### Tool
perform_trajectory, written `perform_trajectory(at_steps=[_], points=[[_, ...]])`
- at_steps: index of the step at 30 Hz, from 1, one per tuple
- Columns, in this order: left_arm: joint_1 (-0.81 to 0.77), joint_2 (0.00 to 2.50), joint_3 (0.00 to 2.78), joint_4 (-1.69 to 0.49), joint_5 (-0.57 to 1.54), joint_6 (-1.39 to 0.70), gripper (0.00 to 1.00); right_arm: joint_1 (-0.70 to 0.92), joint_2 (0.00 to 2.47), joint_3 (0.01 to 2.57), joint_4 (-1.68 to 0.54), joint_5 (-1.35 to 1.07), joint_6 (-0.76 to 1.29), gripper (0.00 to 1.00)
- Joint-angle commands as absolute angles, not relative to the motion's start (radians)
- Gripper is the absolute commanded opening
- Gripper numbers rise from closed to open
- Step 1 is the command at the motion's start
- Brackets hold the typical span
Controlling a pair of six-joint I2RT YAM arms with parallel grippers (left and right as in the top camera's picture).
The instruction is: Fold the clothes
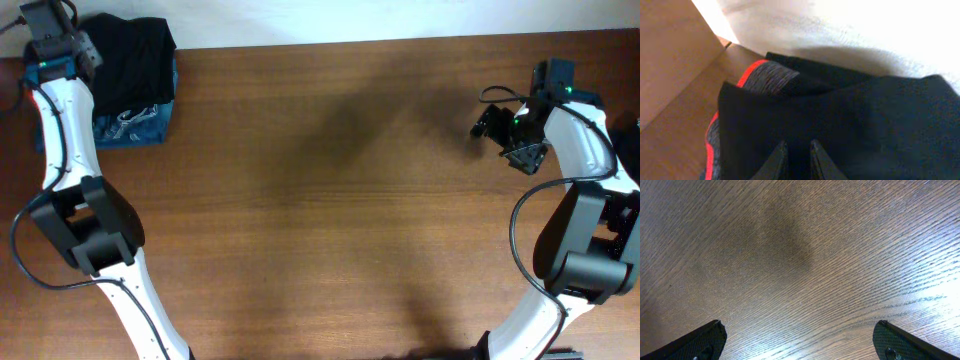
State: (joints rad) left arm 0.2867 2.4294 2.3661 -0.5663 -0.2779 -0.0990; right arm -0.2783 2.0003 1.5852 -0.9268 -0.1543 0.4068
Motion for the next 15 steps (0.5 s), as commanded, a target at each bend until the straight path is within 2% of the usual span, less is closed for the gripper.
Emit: perform_trajectory(at_steps=[1,8,12,15], points=[[0.290,2.502,2.376,-0.530,-0.250,-0.108,0.16,-0.282,2.005,1.579,-0.926,-0.145,0.397,0.99],[0.297,2.608,2.376,-0.383,-0.251,-0.088,0.17,-0.282,2.005,1.579,-0.927,-0.145,0.397,0.99],[0.304,2.647,2.376,-0.302,-0.256,0.022,0.20,-0.282,2.005,1.579,-0.927,-0.145,0.397,0.99],[0.304,2.640,2.385,-0.278,-0.348,0.103,0.20,-0.282,2.005,1.579,-0.926,-0.145,0.397,0.99]])
